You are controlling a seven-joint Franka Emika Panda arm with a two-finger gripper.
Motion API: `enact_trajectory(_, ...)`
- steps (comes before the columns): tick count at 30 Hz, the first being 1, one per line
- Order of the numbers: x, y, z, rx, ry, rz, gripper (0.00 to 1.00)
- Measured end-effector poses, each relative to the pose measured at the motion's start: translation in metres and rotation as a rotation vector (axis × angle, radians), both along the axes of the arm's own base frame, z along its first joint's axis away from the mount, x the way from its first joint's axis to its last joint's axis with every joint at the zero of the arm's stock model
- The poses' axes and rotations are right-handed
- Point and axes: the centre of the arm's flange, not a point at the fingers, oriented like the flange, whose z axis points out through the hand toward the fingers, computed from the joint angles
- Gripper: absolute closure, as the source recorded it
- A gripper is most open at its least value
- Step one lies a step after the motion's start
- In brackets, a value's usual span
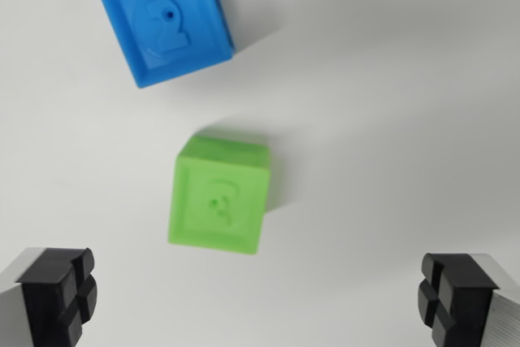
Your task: Stack cube
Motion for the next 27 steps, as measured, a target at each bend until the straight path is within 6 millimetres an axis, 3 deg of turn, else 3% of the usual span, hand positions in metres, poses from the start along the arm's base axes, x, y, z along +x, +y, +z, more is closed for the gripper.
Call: enact_trajectory(27, -0.024, 0.037, -0.103, 0.016, 0.021, -0.17, 0.0)
